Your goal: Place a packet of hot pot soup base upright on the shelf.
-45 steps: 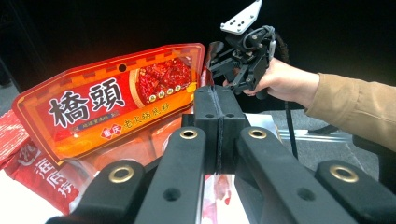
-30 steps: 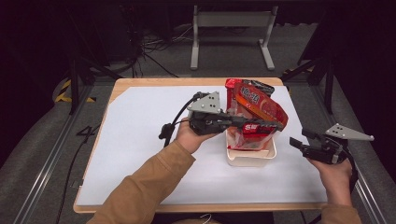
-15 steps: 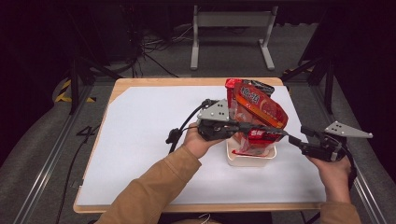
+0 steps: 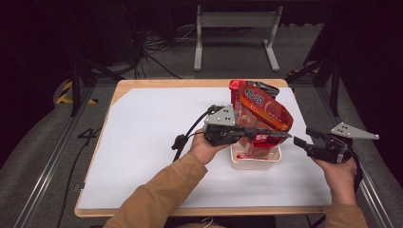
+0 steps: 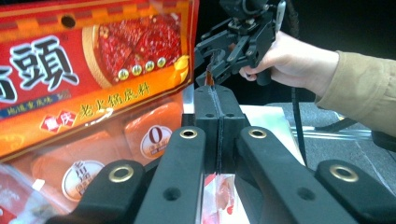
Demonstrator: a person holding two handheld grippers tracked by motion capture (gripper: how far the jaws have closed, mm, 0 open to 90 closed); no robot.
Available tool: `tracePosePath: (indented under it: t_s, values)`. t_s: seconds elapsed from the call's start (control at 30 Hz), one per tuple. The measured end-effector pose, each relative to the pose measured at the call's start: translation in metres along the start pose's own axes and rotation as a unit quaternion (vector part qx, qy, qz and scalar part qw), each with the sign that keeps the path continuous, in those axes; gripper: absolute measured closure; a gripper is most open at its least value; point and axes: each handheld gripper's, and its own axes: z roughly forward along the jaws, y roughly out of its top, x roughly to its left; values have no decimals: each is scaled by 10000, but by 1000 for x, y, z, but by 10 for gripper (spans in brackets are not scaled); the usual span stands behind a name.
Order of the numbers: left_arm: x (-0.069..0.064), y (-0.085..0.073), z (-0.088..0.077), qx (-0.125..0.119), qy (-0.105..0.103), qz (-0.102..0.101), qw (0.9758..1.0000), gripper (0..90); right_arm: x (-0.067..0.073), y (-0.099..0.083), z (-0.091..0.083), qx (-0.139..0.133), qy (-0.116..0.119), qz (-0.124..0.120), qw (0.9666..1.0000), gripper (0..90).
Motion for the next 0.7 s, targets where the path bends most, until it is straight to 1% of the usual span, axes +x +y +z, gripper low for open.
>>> tracePosePath:
  t_s: [0.37,0.57,0.7]
  values:
    - [5,-17,0,42,41,-155,9999,900,1,2,4,4,51,4,10000,311]
    - [5,-22,-2,51,70,-190,9998,900,1,3,5,-3,72,-16,10000,311]
    - [6,-26,-5,121,101,-253,9996,900,1,4,7,4,88,-25,10000,310]
